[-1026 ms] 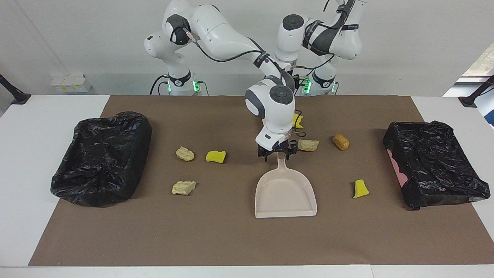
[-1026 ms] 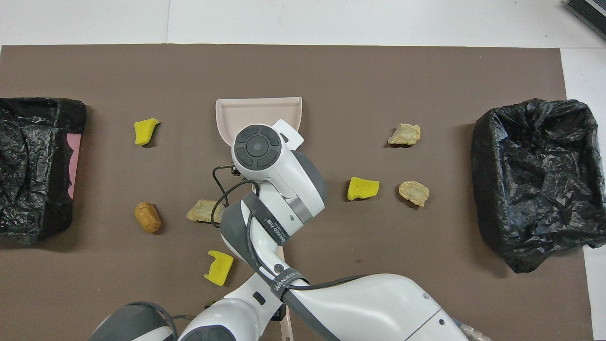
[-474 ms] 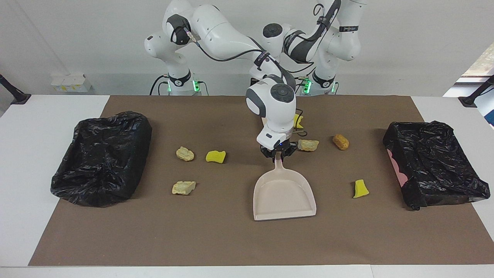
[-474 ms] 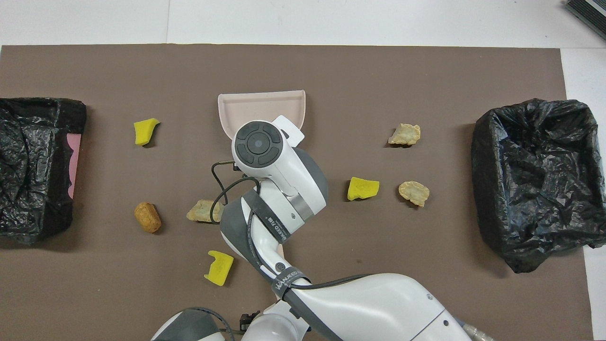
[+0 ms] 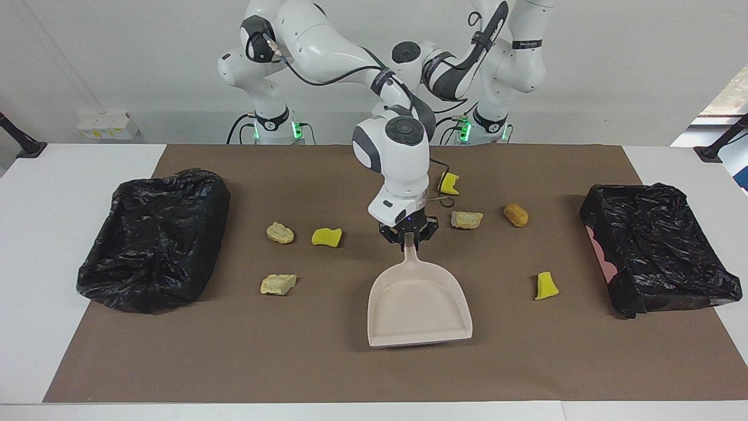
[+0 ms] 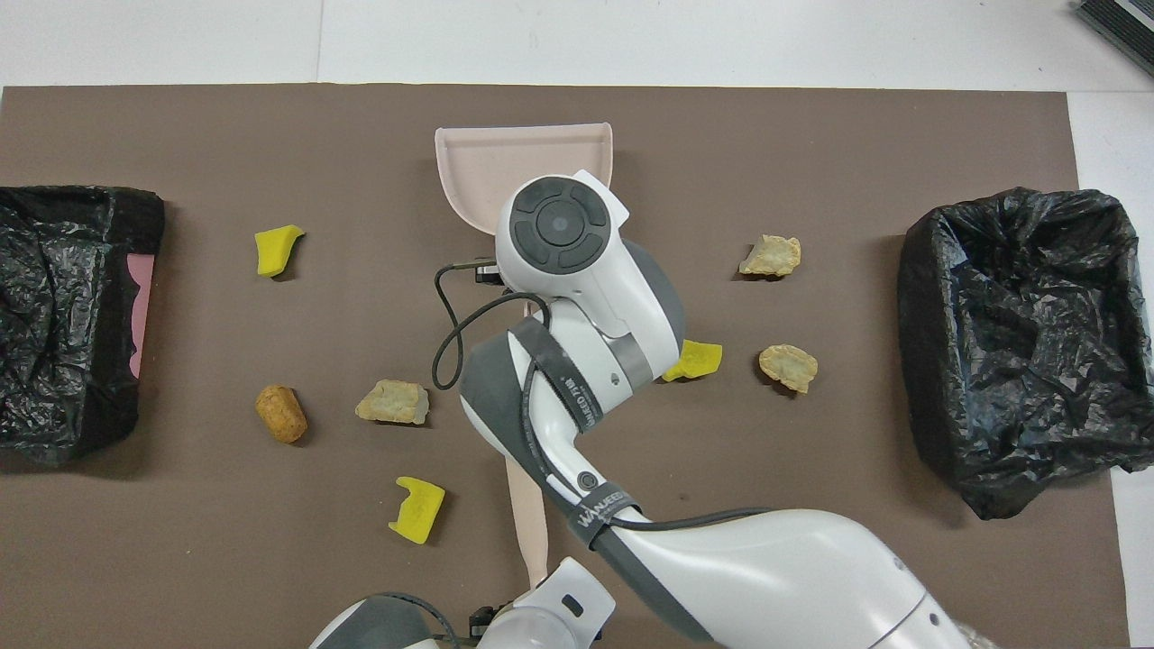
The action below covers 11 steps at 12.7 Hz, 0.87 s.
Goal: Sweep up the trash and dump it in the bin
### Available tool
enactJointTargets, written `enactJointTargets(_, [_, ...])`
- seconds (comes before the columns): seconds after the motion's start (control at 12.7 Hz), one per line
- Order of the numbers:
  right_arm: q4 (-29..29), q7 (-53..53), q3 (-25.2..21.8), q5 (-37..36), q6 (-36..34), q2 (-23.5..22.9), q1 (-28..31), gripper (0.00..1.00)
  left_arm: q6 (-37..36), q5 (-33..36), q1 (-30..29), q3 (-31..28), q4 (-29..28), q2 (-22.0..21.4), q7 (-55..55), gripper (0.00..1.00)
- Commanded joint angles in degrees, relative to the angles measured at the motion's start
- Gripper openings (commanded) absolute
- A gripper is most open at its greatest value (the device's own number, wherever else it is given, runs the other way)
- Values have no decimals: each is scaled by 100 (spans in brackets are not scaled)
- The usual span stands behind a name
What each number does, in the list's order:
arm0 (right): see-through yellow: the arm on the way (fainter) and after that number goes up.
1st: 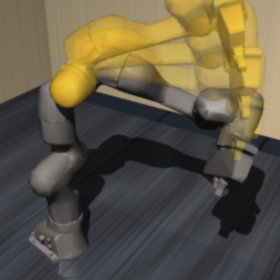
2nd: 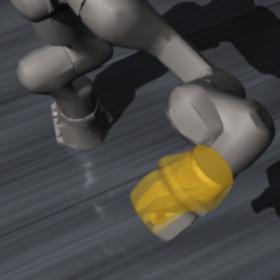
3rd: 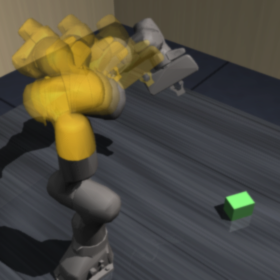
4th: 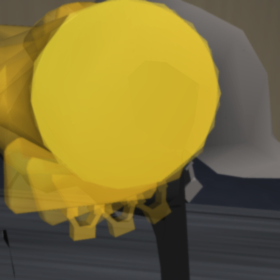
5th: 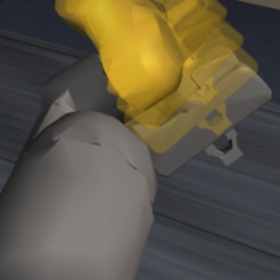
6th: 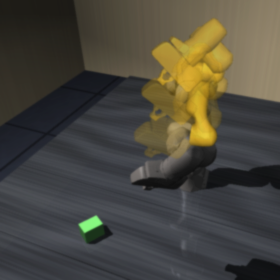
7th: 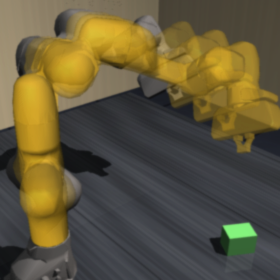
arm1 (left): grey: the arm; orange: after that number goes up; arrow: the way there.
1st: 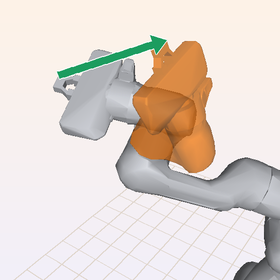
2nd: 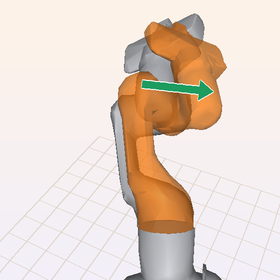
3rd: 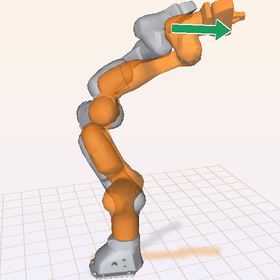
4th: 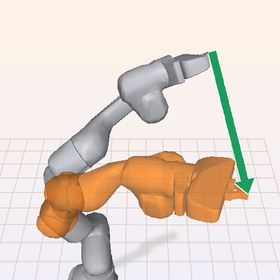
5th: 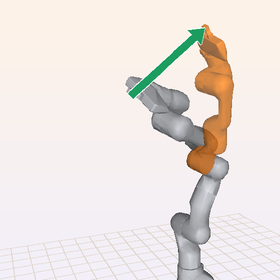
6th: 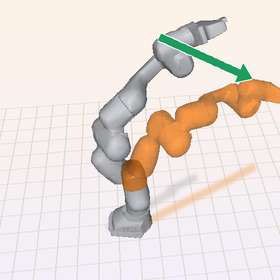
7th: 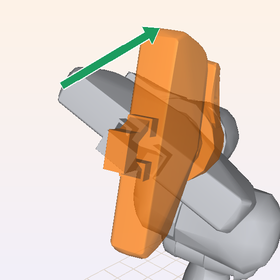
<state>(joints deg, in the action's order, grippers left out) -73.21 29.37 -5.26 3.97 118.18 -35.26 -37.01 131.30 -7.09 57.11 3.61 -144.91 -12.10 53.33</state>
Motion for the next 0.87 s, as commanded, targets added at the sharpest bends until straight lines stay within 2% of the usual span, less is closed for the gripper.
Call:
enactJointTargets(0.0, [-71,-816,43,60,-330,335,378,0,221,-161,143,-89,-187,-47,-6,63])
enactJointTargets(0.16, [-97,-1528,34,244,-637,520,633,0,160,-170,134,-97,-178,-39,-15,34])
enactJointTargets(0.24, [-123,-1983,43,253,-813,590,791,0,133,-170,134,-106,-152,-4,-76,13])
enactJointTargets(0.32, [-167,-2562,43,253,-936,634,905,0,107,-161,125,-115,-99,32,-86,0])
enactJointTargets(0.47, [-456,-3653,34,262,-1016,792,1055,0,-173,-82,-58,-150,171,41,-304,0])
enactJointTargets(0.55, [-666,-4093,34,262,-1025,897,1065,0,-410,40,-355,-159,426,75,-323,0])
enactJointTargets(0.79, [-1194,-5220,25,175,-1113,1196,1012,0,-982,900,-1199,-168,1007,58,-1128,0])
